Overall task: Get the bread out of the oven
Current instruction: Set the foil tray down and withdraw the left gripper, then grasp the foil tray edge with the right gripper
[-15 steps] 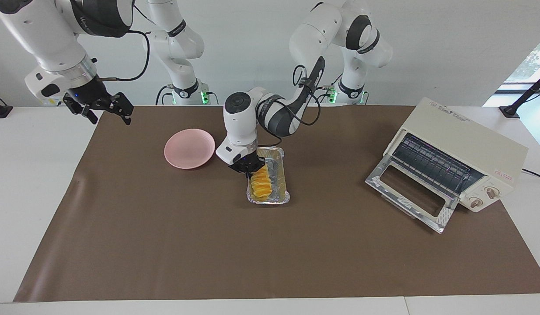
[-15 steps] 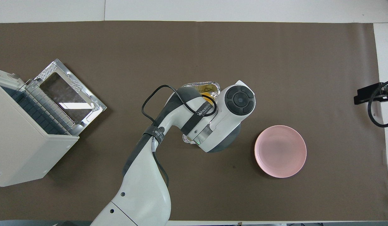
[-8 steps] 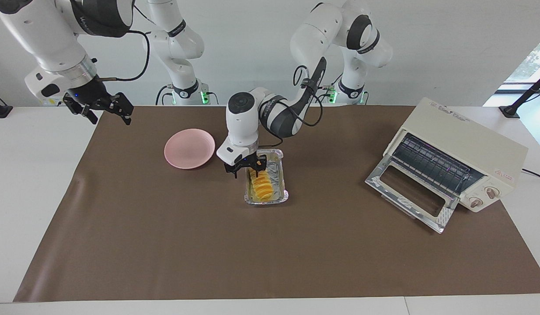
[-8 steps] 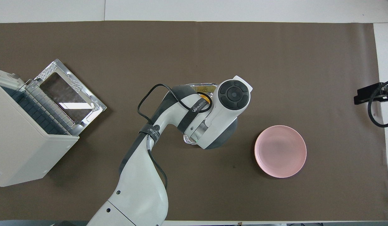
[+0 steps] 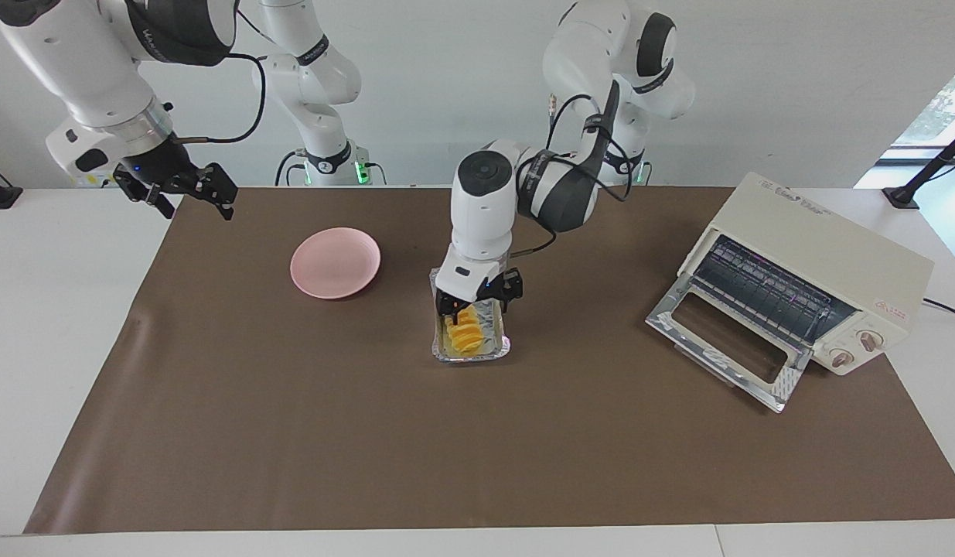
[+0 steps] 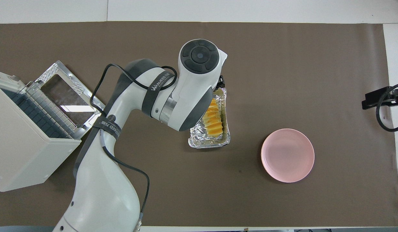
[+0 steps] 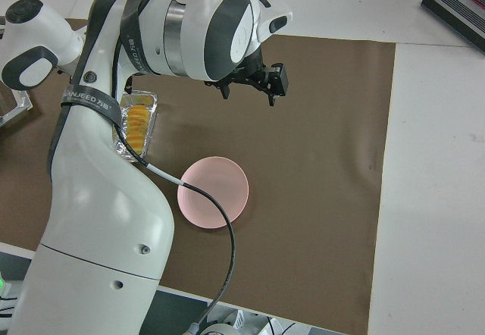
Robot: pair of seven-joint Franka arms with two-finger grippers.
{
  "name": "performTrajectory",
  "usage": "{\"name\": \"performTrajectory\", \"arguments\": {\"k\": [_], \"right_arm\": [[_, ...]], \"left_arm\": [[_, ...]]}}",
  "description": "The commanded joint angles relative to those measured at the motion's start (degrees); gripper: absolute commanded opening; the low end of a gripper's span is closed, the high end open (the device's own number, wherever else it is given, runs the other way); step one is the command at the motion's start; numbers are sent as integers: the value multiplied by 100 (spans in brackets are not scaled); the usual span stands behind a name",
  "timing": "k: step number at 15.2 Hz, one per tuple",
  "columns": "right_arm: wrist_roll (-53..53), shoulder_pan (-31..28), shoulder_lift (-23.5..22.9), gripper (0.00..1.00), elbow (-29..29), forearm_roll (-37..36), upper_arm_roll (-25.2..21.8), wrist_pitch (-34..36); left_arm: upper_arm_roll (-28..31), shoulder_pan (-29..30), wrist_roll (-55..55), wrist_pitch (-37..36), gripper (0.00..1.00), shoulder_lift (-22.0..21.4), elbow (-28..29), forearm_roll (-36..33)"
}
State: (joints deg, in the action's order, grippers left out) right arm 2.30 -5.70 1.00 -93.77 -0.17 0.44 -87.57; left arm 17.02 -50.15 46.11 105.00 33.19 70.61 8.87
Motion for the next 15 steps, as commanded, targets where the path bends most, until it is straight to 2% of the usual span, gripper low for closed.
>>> {"name": "performTrajectory", "arguments": {"k": [1,5,7,8,9,11,15], "right_arm": [[419,-37,111,100,-62,26,44,214],[726,-72,190,100,-254,26,52,137],[780,77,426,100,-902,35,70,-686],[719,347,523,100,-1245,44,70,-1074],[554,629,472,100,-1353,44,70,-1278],[19,1165,209,100,-1407,44,70,-1446],[-712,1852,-257,100,-1783,44,70,-2630]], "left_arm": [[100,512,-189,-611,100,-760,295,80],[179,1233,-1294,-1244,100,-1209,304,71],[188,1717,-1945,-1665,100,-1332,313,63],[240,1928,-2226,-2015,100,-1454,339,-33],[258,2121,-2664,-2323,100,-1647,435,-165],[276,2508,-3465,-2423,100,-2077,768,-175],[276,2694,-3679,-2738,100,-2729,1278,-551]]}}
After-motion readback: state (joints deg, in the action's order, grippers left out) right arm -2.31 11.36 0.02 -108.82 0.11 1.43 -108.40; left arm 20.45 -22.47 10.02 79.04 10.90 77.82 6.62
